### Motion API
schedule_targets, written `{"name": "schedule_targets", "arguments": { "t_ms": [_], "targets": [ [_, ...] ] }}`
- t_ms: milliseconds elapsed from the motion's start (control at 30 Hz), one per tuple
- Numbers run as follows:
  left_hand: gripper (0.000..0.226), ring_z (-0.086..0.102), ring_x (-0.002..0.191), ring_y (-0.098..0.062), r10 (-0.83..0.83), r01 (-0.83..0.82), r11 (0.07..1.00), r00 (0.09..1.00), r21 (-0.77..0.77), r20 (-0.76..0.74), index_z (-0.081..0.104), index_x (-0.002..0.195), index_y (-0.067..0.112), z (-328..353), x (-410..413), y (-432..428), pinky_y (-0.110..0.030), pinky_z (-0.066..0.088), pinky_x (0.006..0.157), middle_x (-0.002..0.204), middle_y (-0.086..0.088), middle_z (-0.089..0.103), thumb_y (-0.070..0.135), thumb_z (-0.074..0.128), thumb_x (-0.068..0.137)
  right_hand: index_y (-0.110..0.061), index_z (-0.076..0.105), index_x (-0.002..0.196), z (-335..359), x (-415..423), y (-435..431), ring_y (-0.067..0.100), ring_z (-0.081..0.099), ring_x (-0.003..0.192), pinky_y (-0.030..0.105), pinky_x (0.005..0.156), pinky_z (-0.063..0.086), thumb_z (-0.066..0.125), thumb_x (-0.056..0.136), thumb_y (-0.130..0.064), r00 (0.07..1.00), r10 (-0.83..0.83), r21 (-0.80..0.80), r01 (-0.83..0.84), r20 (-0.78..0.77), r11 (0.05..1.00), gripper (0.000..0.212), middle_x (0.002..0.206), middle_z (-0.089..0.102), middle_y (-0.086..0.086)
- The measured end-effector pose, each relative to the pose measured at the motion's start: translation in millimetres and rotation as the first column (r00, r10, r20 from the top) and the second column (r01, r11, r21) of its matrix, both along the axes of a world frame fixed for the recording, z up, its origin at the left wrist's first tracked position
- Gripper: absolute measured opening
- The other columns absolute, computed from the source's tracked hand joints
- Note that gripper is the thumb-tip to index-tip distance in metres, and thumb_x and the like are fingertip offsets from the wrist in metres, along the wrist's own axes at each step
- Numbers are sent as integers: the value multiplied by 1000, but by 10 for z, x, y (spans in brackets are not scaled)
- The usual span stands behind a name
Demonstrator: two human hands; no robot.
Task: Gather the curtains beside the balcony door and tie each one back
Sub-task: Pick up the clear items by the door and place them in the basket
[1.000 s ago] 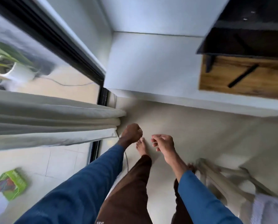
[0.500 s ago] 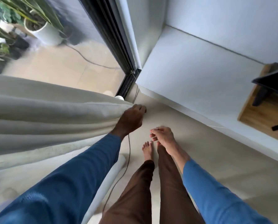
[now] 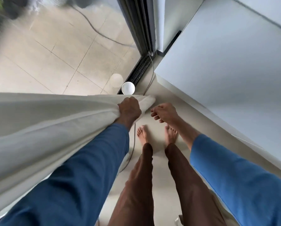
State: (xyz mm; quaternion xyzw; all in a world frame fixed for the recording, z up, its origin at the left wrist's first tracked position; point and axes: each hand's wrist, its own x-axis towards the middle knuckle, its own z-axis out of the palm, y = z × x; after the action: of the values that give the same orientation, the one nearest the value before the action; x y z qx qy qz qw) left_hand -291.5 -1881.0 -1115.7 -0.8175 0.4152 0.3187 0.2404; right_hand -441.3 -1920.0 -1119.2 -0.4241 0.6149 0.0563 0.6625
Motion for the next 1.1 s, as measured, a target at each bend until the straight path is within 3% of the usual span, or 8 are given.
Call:
{"name": "schedule_targets", "arguments": {
  "t_ms": [167, 267, 400, 533, 667, 833, 1000, 1100],
  "targets": [
    [44, 57, 122, -33, 147, -148, 989, 989, -7, -12, 48, 130, 6, -622, 246, 166, -44, 48, 98, 133, -14, 54, 17, 61, 88, -2, 76, 93, -671, 436, -43, 14, 60, 58, 22, 48, 46, 60, 90, -9, 999, 32, -10, -32, 7, 999, 18, 80, 73, 11],
    [44, 54, 125, -33, 105, -105, 994, 994, -1, -24, 50, 132, 2, -985, 383, 232, -44, 48, 98, 134, -15, 55, 15, 60, 91, -4, 78, 89, -1101, 674, -56, 15, 63, 58, 20, 46, 50, 62, 89, -10, 999, 42, -42, -42, -5, 998, 17, 79, 75, 11],
    [43, 54, 126, -38, 88, -93, 994, 991, -50, -98, 48, 133, 3, -1464, 560, 235, -43, 46, 98, 136, -18, 53, 14, 58, 92, -1, 78, 86, -1699, 993, -70, 20, 69, 64, 35, 63, 62, 62, 87, -10, 999, 31, -65, -32, -24, 997, 18, 82, 78, 15],
    [49, 57, 117, -46, 284, -334, 924, 926, -188, -249, 41, 134, -1, -2086, 771, 151, -44, 48, 90, 128, -28, 57, 8, 56, 88, -2, 78, 89, -2336, 1312, -127, 25, 77, 76, 39, 68, 65, 62, 89, -10, 997, 47, -66, -50, -58, 997, 18, 83, 78, 12],
    [46, 56, 122, -42, 427, -477, 855, 871, -204, -244, 42, 133, -7, -2647, 1026, 141, -38, 47, 93, 132, -28, 58, 9, 54, 91, 1, 76, 89, -2959, 1612, -165, 22, 71, 64, 37, 64, 64, 60, 87, -7, 992, 26, -69, -35, -120, 997, 17, 82, 76, 12],
    [52, 57, 123, -38, 494, -537, 830, 834, -151, -246, 43, 132, -3, -3231, 1307, 251, -35, 48, 95, 133, -22, 58, 15, 62, 87, 2, 72, 90, -3703, 2003, -152, 28, 77, 71, 41, 58, 64, 64, 88, -19, 980, 25, -81, -41, -196, 996, 22, 82, 76, 14],
    [54, 69, 96, -37, 513, -569, 813, 800, -123, -312, 47, 129, 2, -3573, 1558, 314, -42, 60, 84, 116, -19, 65, 17, 61, 79, -3, 67, 113, -4139, 2335, -165, 28, 75, 79, 31, 45, 58, 61, 94, -37, 972, 25, -94, -48, -235, 994, 39, 100, 74, 13],
    [56, 71, 84, -34, 488, -548, 830, 803, -101, -341, 59, 122, 4, -3637, 1633, 359, -46, 62, 78, 101, -15, 69, 20, 54, 68, -2, 63, 124, -4275, 2384, -215, 31, 75, 85, 39, 60, 64, 62, 91, -20, 958, 41, -107, -74, -283, 991, 37, 107, 74, 16]
  ]
}}
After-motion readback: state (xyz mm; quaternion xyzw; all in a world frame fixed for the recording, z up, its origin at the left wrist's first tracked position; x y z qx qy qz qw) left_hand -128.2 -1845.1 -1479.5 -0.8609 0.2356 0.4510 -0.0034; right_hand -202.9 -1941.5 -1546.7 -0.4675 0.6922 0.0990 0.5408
